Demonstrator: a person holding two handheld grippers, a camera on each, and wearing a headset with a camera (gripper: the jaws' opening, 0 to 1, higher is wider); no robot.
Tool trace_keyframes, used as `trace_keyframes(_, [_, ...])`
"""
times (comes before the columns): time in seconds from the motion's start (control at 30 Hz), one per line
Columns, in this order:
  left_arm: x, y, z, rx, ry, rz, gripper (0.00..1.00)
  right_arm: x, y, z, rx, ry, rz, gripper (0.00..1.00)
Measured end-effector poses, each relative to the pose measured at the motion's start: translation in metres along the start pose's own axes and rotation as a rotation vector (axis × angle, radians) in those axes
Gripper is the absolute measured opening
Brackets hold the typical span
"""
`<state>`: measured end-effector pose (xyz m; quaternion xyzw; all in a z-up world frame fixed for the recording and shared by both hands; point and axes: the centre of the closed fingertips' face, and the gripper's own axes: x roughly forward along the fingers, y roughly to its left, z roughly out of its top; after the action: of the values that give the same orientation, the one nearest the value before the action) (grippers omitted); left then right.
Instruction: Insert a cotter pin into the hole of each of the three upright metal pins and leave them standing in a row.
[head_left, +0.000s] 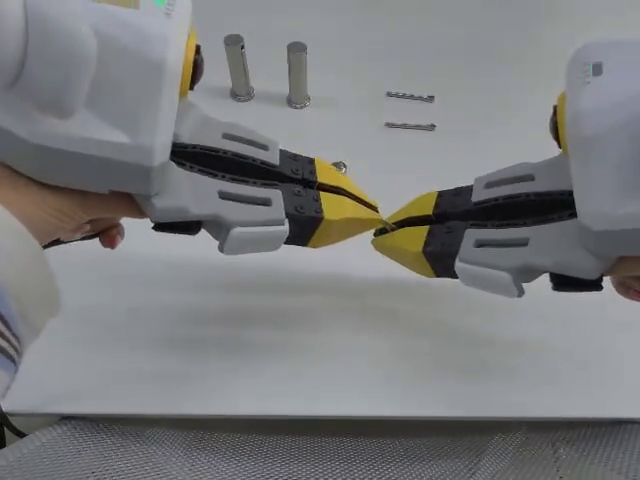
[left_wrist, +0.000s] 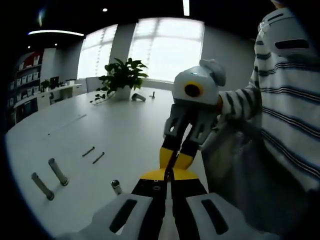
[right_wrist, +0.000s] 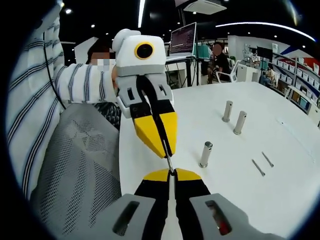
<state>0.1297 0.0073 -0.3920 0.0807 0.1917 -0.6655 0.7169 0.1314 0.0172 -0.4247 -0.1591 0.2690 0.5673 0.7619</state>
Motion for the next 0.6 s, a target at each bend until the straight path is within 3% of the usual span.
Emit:
trace_keyframes(0.07, [-0.001, 0.001, -0.003, 0.051, 0.027, -0.001, 0.0, 0.0, 0.001, 0.001, -0.016, 0.005, -0.003, 0.0])
trace_keyframes(0.17, [-0.002, 0.002, -0.01, 0.067, 0.077, 0.002, 0.0, -0.002, 0.001, 0.003, -0.026, 0.001, -0.002, 0.0])
trace_keyframes(0.23, [-0.002, 0.003, -0.011, 0.085, 0.079, -0.001, 0.0, -0.003, 0.002, 0.005, -0.038, -0.002, 0.005, 0.0])
trace_keyframes(0.53, [-0.001, 0.002, -0.013, 0.086, 0.092, -0.004, 0.0, -0.003, 0.002, 0.003, -0.114, 0.028, 0.03, 0.0])
trace_keyframes(0.6, [-0.004, 0.003, -0.015, 0.042, 0.102, -0.013, 0.0, -0.003, 0.0, 0.003, -0.128, 0.035, 0.032, 0.0])
